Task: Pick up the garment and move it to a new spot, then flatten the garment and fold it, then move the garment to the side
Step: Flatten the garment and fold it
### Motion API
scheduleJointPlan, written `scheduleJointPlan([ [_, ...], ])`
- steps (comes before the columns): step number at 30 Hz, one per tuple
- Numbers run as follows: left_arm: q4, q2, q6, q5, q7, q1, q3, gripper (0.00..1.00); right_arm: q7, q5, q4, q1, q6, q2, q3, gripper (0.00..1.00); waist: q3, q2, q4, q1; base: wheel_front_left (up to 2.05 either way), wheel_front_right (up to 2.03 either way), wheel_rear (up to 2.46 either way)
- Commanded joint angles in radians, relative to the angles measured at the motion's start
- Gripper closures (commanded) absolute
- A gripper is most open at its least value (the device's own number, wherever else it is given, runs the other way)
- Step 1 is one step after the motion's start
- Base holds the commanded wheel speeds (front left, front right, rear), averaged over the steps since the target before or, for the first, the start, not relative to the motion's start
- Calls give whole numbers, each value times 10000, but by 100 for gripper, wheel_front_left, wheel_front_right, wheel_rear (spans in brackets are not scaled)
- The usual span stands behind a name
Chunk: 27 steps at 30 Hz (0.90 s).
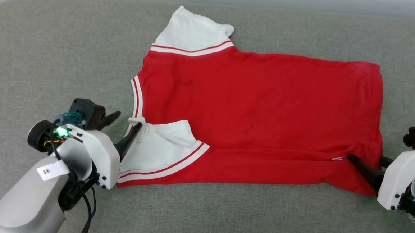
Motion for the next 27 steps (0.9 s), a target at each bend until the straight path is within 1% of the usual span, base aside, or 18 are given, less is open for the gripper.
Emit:
scheduleJointPlan([
  [1, 45, -59, 85, 18, -160, 18, 48, 0, -57, -88, 59, -51, -19, 4, -28, 0, -187, 0, 13, -1, 0, 0, 0],
  [4, 156, -259, 631, 49, -758, 297, 294, 0, -256, -152, -34, 51, -15, 91, -78, 0, -524, 0, -12, -1, 0, 0, 0],
  [7, -53, -493, 995, -192, -1121, 710, 528, 0, -389, -221, -55, 350, -16, 119, -155, 0, -873, 0, 22, -1, 0, 0, 0],
  [9, -282, -505, 1244, -270, -1272, 1049, 646, 0, -469, -445, -164, 516, -14, 36, -159, 0, -1085, 0, 49, -1, 0, 0, 0],
  [14, -1117, -717, 2136, -544, -1445, 2156, 910, 0, -524, -899, -534, 1118, -16, 177, -504, 0, -1503, 0, 55, -1, 0, 0, 0],
  [17, -1702, -721, 2603, -596, -1296, 2834, 884, 0, -172, -1095, -842, 1475, -16, 387, -830, 0, -1633, 0, 34, -1, 0, 0, 0],
  [21, -2370, -581, 3129, -568, -926, 3514, 828, 0, 538, -1552, -1361, 1939, -14, 761, -1406, 0, -1699, 0, -32, -1, 0, 0, 0],
  [27, -3048, -324, 3630, -499, -202, 4035, 616, 0, 1843, -2577, -2181, 2515, -14, 1533, -2460, 0, -1473, 0, -119, -1, 0, 0, 0],
])
